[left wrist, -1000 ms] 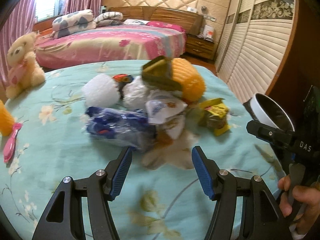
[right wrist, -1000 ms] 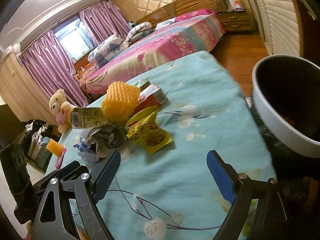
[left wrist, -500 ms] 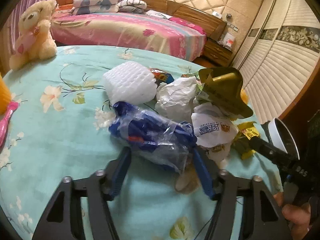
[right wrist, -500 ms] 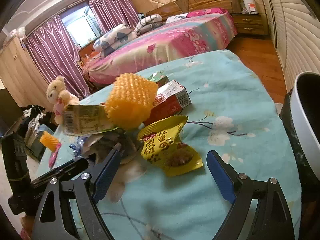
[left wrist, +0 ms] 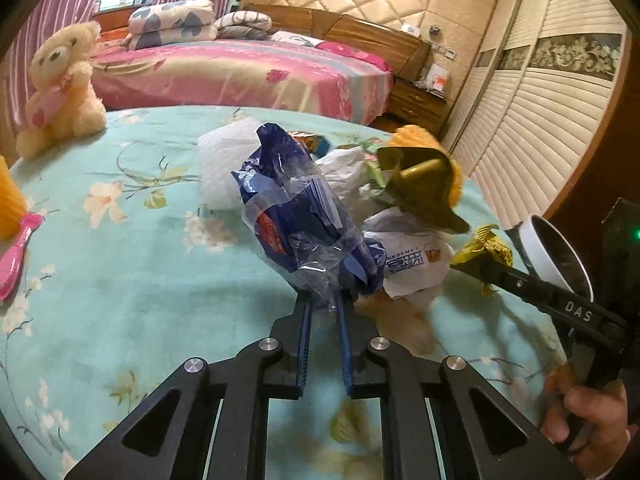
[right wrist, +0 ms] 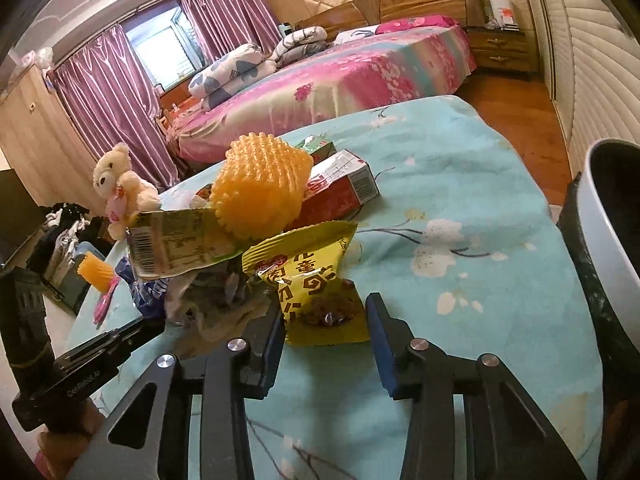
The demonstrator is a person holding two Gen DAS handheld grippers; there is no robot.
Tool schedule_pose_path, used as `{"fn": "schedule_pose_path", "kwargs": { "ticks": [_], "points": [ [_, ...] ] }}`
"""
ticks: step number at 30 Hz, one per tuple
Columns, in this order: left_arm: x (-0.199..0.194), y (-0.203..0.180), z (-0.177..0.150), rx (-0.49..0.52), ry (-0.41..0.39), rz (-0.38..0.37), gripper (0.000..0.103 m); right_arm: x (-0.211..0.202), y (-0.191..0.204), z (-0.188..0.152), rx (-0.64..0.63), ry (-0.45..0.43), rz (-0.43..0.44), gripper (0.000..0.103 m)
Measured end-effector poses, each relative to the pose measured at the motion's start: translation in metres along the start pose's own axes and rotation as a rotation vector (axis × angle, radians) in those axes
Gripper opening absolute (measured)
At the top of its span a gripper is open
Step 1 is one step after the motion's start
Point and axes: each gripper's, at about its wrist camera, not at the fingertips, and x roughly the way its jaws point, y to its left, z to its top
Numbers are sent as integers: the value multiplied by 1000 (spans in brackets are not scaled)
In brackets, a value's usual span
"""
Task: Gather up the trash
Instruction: 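Carry the blue bag and yellow packet over the trash bin with both tools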
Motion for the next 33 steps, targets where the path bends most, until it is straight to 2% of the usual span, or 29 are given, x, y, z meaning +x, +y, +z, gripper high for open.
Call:
{"fn": "schedule_pose_path", "kwargs": {
  "ticks": [9, 22, 33],
  "points": [
    [-12, -33, -4, 97, -12, -79, 11, -31, -24, -8, 58, -43, -26, 40],
    [7, -91, -3, 241, 33, -190, 11, -78, -64, -11, 124, -117, -90, 40],
    [29, -125, 1, 321, 65, -237, 11, -112, -98, -15, 176, -167, -130, 40]
  ]
}}
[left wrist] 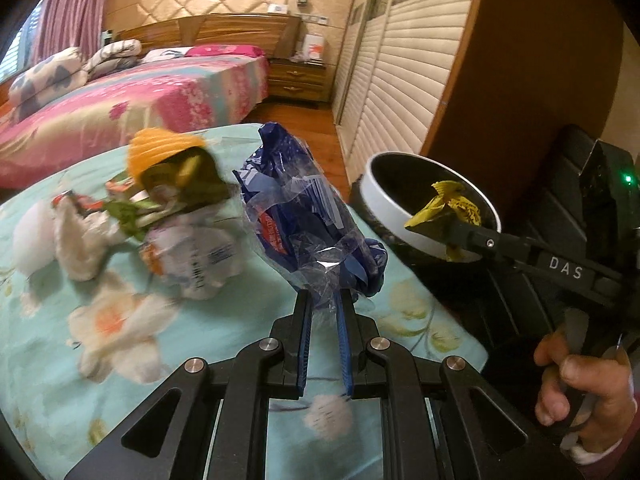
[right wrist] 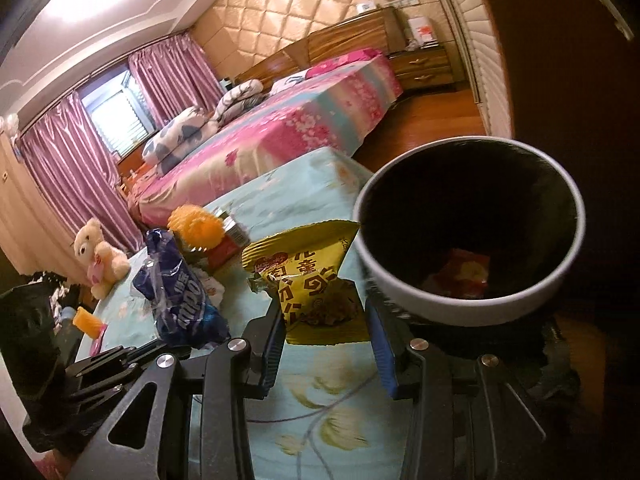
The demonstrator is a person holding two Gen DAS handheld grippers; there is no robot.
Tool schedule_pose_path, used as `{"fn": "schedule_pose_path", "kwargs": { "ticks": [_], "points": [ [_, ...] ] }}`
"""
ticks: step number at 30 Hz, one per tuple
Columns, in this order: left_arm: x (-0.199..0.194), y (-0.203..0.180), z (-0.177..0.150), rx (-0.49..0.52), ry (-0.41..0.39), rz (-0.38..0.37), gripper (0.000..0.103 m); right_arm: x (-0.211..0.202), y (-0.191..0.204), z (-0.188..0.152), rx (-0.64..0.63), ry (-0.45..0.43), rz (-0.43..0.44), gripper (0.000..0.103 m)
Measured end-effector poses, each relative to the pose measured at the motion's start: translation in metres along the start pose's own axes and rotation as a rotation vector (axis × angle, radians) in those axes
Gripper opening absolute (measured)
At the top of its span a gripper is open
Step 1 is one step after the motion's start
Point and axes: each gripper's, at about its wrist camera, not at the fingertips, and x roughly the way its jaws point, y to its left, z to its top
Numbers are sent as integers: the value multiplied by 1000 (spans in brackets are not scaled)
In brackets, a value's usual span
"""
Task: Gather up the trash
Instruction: 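Carry the blue bag and yellow packet over the trash bin with both tools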
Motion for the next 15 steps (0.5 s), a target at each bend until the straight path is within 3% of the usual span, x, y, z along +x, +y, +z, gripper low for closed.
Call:
{"fn": "schedule_pose_path", "kwargs": {
  "ticks": [15],
  "points": [
    [39, -29, 22, 92, 30, -61, 11, -18, -40, 14, 59, -48, -68, 40]
  ]
}}
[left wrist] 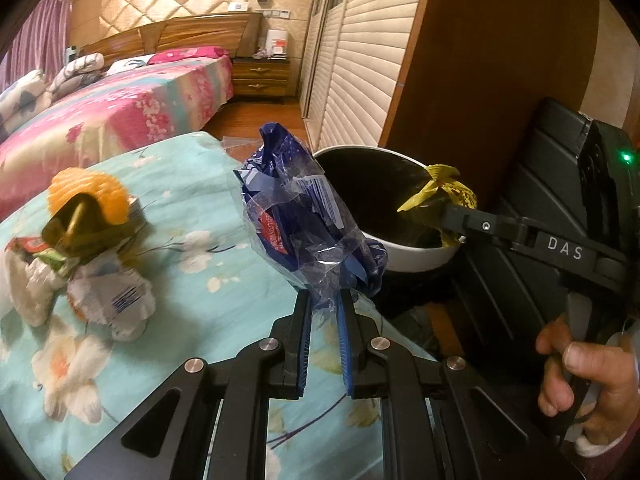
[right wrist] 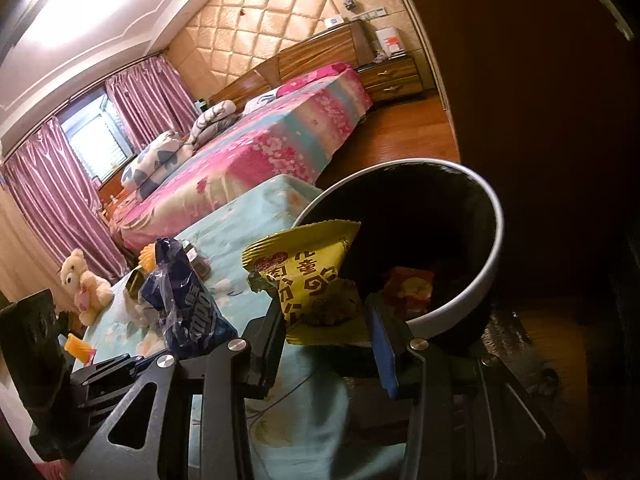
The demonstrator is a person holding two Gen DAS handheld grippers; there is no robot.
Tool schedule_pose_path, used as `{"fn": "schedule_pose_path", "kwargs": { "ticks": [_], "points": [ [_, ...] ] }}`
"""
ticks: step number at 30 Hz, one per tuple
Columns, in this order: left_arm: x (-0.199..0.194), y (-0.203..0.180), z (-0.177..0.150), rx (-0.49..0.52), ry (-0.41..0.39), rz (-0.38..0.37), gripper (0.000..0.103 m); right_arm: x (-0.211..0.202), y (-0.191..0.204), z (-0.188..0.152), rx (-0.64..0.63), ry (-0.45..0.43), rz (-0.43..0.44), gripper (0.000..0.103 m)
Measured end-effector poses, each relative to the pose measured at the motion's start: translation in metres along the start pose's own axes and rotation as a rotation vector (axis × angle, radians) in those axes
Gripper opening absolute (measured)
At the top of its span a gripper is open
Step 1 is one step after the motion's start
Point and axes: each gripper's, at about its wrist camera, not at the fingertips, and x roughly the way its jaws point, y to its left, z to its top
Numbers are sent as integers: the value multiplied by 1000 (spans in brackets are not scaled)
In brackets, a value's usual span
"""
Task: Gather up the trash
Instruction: 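Carry the blue bag and yellow packet over the trash bin with both tools, then open both tools to drop the blue bag and yellow packet into the bin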
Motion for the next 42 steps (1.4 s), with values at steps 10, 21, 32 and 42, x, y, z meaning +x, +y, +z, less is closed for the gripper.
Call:
{"fn": "schedule_pose_path", "kwargs": {
  "ticks": [10, 21, 32, 42],
  "points": [
    [18, -15, 15, 28, 9, -17, 12, 8, -16, 9, 17, 7, -34, 40],
    [36, -24, 32, 55, 17, -35, 12, 11, -31, 24, 35, 16, -63, 40],
    [53, -23, 43, 55, 40, -38, 13, 18, -37, 32, 32, 37, -68, 43],
    [50, -33, 42, 60, 22, -14, 30, 13, -42, 34, 44, 27, -73, 61]
  ]
}}
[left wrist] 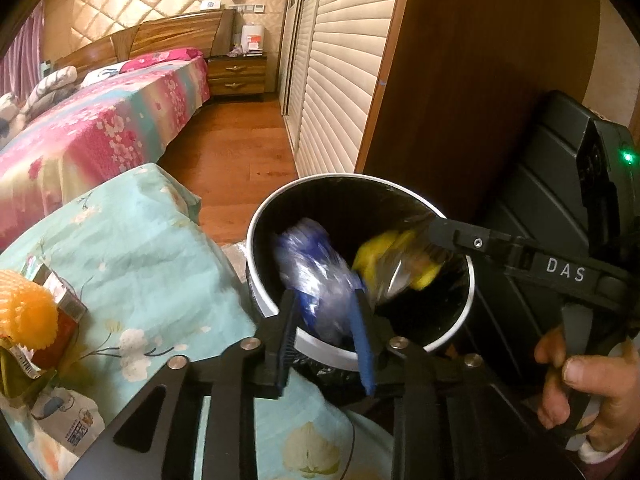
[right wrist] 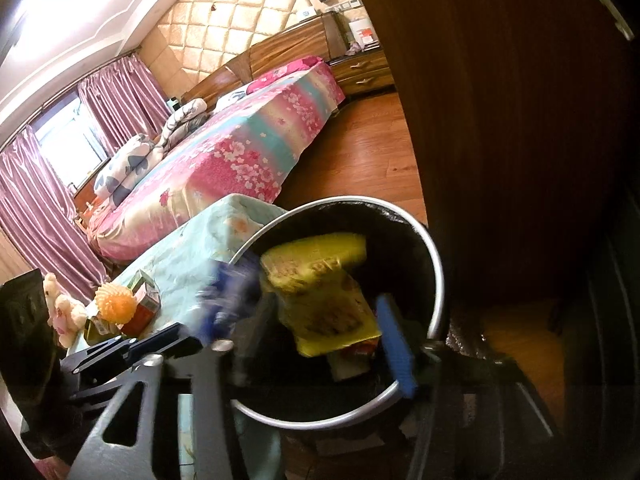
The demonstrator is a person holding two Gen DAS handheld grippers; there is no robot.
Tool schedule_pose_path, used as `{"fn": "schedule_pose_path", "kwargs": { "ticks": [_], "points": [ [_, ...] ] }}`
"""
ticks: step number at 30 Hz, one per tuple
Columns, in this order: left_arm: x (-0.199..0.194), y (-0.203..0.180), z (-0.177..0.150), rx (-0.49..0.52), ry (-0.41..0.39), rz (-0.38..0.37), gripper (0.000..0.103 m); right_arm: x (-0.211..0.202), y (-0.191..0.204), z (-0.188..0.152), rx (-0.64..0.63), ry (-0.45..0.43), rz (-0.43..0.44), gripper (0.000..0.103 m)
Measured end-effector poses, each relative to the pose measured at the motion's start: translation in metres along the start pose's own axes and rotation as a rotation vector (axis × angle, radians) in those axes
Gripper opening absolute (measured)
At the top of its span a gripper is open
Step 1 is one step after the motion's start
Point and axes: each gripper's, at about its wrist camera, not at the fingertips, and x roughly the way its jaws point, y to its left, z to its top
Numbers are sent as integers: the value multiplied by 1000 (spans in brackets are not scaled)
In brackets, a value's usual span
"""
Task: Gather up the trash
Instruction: 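Open both tools to drop the blue bag and yellow packet into the bin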
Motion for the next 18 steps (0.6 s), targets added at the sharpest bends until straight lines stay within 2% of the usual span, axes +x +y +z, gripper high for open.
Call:
{"fn": "schedule_pose_path", "kwargs": {
  "ticks": [4, 11, 18],
  "points": [
    [-5, 2, -7, -20, -4, 0, 39, -3, -1, -3, 16, -8, 2, 64],
    [-26, 10, -31, -63, -7, 15, 48, -7, 11, -12, 18, -18, 29, 87],
    [-54, 31, -58, -134, 0, 48, 51, -4, 42, -33, -16, 1, 80, 88]
  ]
}}
